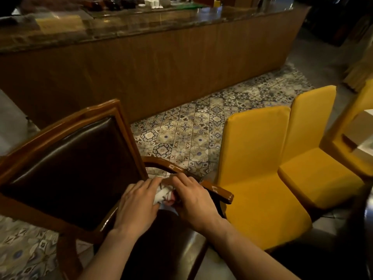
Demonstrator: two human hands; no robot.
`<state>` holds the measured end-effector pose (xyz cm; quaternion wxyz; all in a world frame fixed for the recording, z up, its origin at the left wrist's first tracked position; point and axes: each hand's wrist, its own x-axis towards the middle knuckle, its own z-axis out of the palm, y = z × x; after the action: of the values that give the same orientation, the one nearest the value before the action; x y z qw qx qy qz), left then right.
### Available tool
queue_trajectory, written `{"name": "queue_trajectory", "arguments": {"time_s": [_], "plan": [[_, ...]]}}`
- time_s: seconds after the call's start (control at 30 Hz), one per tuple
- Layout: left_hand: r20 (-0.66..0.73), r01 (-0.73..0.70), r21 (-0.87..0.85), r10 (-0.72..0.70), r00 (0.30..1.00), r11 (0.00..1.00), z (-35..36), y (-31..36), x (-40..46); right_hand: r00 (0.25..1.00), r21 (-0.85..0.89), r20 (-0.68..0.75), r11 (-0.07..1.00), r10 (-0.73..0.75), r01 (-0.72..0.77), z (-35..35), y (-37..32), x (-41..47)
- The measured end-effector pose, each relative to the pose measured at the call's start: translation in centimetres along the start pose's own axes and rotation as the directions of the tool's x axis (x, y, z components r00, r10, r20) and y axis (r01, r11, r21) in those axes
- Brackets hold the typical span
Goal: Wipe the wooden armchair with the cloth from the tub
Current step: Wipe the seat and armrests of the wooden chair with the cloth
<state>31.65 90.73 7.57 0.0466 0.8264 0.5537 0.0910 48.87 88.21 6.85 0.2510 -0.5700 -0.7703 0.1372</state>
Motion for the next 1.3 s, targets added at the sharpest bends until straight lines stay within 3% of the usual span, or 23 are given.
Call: {"name": "queue_trajectory", "arguments": {"time_s": [0.17, 0.53, 0.8, 1.07, 1.2, 1.3], "plan": [[0.057, 0.006, -0.031, -0.004, 0.998, 1.0, 4.2, 3.9, 4.8, 0.999, 0.017, 0.035, 1.0, 0.019, -0.02, -0.3, 7.5, 0.7], [0.116, 0.034, -0.045, -0.029, 0.993, 0.998, 8.4, 3.5, 9.1, 0.994, -0.003, 0.102, 1.0, 0.03, -0.03, 1.4, 12.3, 3.5], [0.128, 0.041, -0.109, -0.027, 0.991, 0.993, 12.4, -0.8, 12.9, 0.983, -0.054, 0.172, 0.997, 0.057, -0.049, 5.3, 14.4, 8.0], [0.207, -0.015, -0.366, 0.097, 0.974, 0.931, 15.8, -8.3, 18.0, 0.976, -0.129, 0.19, 0.988, 0.108, -0.084, 9.3, 16.6, 13.6], [0.169, 0.037, -0.314, 0.017, 0.986, 0.949, 18.8, -11.3, 21.9, 0.976, -0.182, 0.178, 0.979, 0.122, -0.089, 12.4, 17.7, 16.7], [0.224, 0.046, -0.214, 0.003, 0.975, 0.976, 22.3, -12.5, 24.0, 0.962, -0.249, 0.245, 0.967, 0.12, -0.057, 15.8, 18.3, 18.4]]}}
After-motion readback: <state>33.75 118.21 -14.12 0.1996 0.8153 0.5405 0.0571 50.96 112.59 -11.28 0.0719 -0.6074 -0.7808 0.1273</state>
